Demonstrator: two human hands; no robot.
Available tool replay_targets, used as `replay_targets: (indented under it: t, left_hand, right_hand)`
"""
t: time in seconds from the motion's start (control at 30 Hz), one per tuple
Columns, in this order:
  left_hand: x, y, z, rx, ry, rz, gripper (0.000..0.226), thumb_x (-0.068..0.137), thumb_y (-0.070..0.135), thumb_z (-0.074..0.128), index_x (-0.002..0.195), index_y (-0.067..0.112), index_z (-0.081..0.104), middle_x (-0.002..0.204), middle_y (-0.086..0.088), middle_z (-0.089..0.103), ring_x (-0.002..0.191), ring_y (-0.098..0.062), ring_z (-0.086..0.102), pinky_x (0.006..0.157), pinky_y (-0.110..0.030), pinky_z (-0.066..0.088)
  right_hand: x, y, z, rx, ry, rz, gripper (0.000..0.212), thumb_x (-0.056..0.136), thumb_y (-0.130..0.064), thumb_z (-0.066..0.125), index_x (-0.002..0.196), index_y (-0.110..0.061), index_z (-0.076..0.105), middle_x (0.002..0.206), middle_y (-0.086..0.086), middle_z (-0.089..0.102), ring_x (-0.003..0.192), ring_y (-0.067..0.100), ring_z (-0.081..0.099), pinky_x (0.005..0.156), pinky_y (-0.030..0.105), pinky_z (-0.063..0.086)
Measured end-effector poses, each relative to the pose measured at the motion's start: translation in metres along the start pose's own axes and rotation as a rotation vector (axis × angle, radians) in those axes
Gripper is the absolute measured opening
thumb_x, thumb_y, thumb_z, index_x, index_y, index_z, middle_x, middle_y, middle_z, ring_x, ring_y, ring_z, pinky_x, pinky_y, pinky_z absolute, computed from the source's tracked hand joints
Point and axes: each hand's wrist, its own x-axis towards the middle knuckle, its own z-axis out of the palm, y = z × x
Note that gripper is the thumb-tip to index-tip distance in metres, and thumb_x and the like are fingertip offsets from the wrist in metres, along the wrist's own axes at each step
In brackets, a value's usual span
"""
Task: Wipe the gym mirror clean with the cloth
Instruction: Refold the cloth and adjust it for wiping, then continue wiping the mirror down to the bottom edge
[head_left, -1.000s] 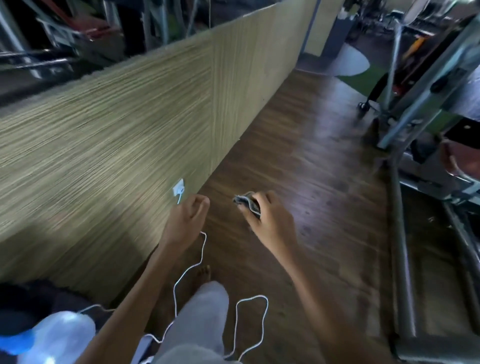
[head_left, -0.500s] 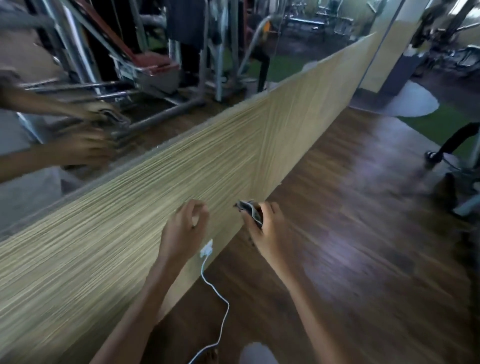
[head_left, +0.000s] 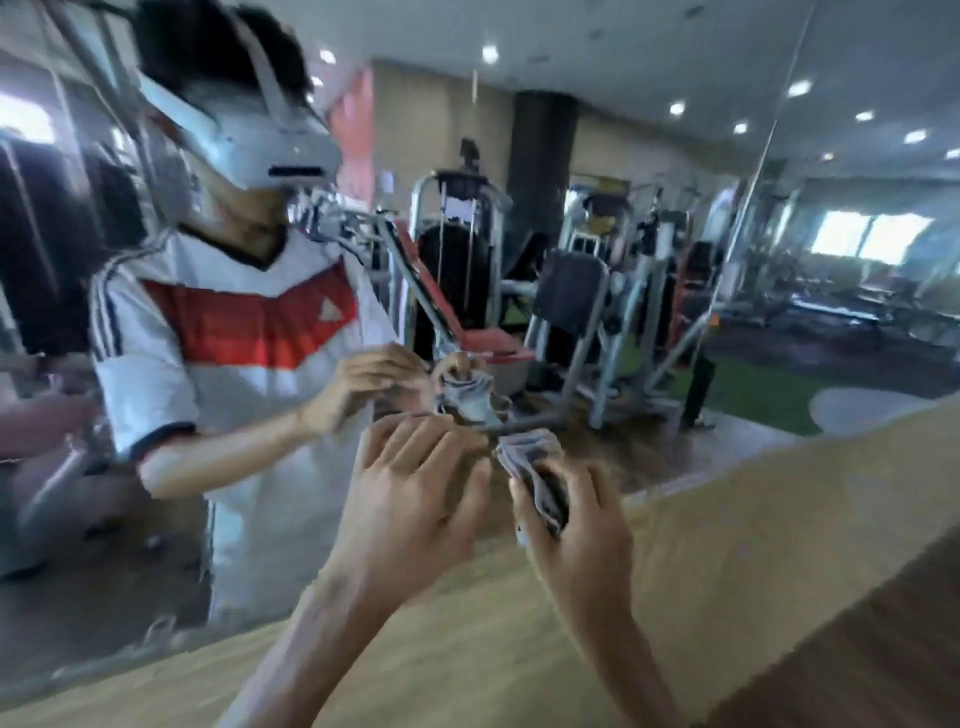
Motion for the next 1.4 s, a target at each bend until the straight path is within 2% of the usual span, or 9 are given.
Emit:
replay_targets:
  t: [0.27,0.53,0.63,0.73,0.9,1.07,1.23,1.33,1.4]
  left_hand:
    - [0.265,0.017,-0.094,0.505,0.392,0.331,0.037,0.092,0.040,0.048,0.104,0.015,0.073,0.110,-0.005,0.068,0.109,-0.027,0.060,0.105,-0.042,0.030]
    - [0.440,0.024,-0.190,0.828,0.550,0.307,0.055,0.088,0.048,0.034,0.113,0.011,0.067,0.120,-0.011,0.065,0.116,-0.034,0.061,0.101,-0.044,0.025]
    - [0.467,0.022,-0.205,0.955,0.410,0.194,0.084,0.084,0.057,0.003,0.148,0.019,0.041,0.161,-0.012,0.031,0.152,-0.028,0.022,0.117,-0.049,0.006]
    - [0.477,0.001,-0.210,0.983,0.379,0.098,0.084,0.082,0.061,-0.010,0.159,0.032,0.007,0.169,-0.003,-0.005,0.155,-0.020,-0.011,0.122,-0.051,-0.006]
    - [0.480,-0.008,-0.210,0.958,0.395,0.097,0.076,0.089,0.062,-0.002,0.159,0.033,0.001,0.169,-0.004,-0.006,0.155,-0.019,-0.012,0.123,-0.052,-0.005]
    - [0.476,-0.005,-0.207,0.968,0.373,0.082,0.074,0.092,0.061,0.000,0.159,0.032,-0.004,0.168,-0.005,-0.011,0.154,-0.021,-0.014,0.123,-0.053,-0.007]
    - [0.465,-0.007,-0.201,0.934,0.381,0.081,0.077,0.088,0.057,-0.008,0.160,0.030,-0.003,0.168,-0.006,-0.012,0.154,-0.022,-0.014,0.122,-0.052,-0.008]
    - [0.459,-0.010,-0.201,0.936,0.382,0.085,0.080,0.085,0.058,-0.009,0.159,0.030,-0.004,0.168,-0.005,-0.013,0.154,-0.022,-0.015,0.122,-0.051,-0.008]
    - [0.456,-0.010,-0.201,0.934,0.391,0.088,0.083,0.082,0.057,-0.015,0.159,0.030,-0.005,0.168,-0.005,-0.013,0.155,-0.022,-0.014,0.122,-0.051,-0.007]
  right_hand:
    - [0.308,-0.043,-0.055,0.056,0.382,-0.577,0.051,0.091,-0.044,0.055,0.129,-0.012,0.049,0.116,0.007,0.044,0.107,0.028,0.055,0.099,0.024,0.040]
    - [0.519,-0.144,-0.095,-0.332,0.812,-0.785,0.053,0.090,-0.034,0.041,0.128,-0.002,0.059,0.103,0.019,0.056,0.091,0.036,0.055,0.070,0.044,0.053]
    - [0.571,-0.170,-0.101,-0.391,0.823,-0.718,0.047,0.090,-0.027,0.042,0.127,-0.005,0.061,0.103,0.018,0.058,0.092,0.036,0.056,0.072,0.043,0.050]
    - [0.592,-0.187,-0.094,-0.352,0.689,-0.563,0.044,0.098,-0.025,0.046,0.140,-0.014,0.052,0.122,0.015,0.056,0.113,0.035,0.049,0.088,0.045,0.042]
    - [0.578,-0.190,-0.067,-0.296,0.446,-0.445,0.053,0.104,-0.046,0.029,0.155,-0.034,0.026,0.158,-0.002,0.031,0.145,0.020,0.024,0.114,0.040,0.019]
    - [0.548,-0.159,-0.064,-0.265,0.289,-0.704,0.054,0.097,-0.060,0.016,0.150,-0.049,0.010,0.159,-0.023,0.002,0.146,-0.007,-0.008,0.114,0.019,-0.012]
    - [0.575,-0.141,-0.082,-0.179,0.319,-0.525,0.068,0.087,-0.070,0.013,0.151,-0.049,0.020,0.163,-0.017,0.012,0.151,0.004,0.005,0.124,0.041,0.008]
    - [0.603,-0.185,-0.073,-0.099,0.405,-0.306,0.059,0.098,-0.057,0.022,0.153,-0.037,0.030,0.162,-0.005,0.026,0.151,0.015,0.017,0.122,0.049,0.013]
    - [0.598,-0.214,-0.057,-0.118,0.482,-0.349,0.057,0.100,-0.052,0.021,0.151,-0.029,0.036,0.158,0.001,0.034,0.148,0.020,0.022,0.119,0.053,0.015]
